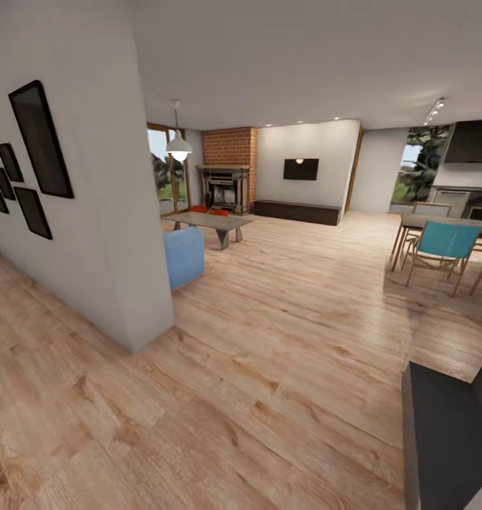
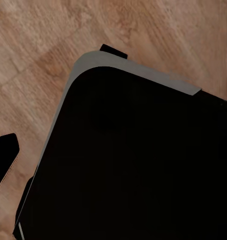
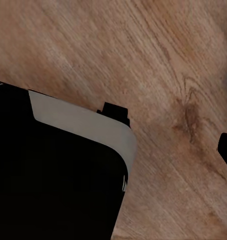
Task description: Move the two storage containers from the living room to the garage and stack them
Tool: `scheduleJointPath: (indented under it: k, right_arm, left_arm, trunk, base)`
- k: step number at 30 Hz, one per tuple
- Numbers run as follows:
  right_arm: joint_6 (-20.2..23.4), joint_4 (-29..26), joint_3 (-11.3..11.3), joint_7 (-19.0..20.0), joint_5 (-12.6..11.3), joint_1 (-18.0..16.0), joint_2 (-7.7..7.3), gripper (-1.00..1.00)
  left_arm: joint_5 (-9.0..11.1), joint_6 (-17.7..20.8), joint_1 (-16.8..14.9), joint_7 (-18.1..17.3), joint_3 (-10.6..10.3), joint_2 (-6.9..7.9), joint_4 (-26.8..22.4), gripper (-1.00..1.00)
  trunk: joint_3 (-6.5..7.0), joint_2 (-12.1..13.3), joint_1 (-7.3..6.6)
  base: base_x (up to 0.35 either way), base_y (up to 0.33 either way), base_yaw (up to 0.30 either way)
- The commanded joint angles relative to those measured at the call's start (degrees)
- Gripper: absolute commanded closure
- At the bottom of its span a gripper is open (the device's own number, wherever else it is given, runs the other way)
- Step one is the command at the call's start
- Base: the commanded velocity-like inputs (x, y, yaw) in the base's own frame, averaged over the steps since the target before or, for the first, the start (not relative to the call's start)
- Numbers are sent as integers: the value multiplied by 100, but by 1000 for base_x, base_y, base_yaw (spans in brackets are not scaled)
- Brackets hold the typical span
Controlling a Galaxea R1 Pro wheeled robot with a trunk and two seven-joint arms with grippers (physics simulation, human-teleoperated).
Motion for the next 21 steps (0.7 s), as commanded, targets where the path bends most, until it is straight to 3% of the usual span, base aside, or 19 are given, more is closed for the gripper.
scheduleJointPath:
  k: [1, 13, 21]
  right_arm:
    - [-32, 17, 38, 33, -61, -8, 1, -100]
    - [-31, 17, 40, 33, -60, -8, 1, -100]
    - [-31, 17, 38, 33, -51, -8, -7, -100]
  left_arm:
    - [22, -12, 1, 3, 4, -1, -4, -100]
    - [22, -12, 1, 3, 4, -1, -4, -100]
    - [22, -12, 1, 3, 4, -1, -4, -100]
  trunk:
    - [-5, -3, 3]
    - [-5, -3, 3]
    - [-5, -3, 3]
  base:
    - [324, 0, -279]
    - [325, 0, -270]
    - [325, 0, -51]
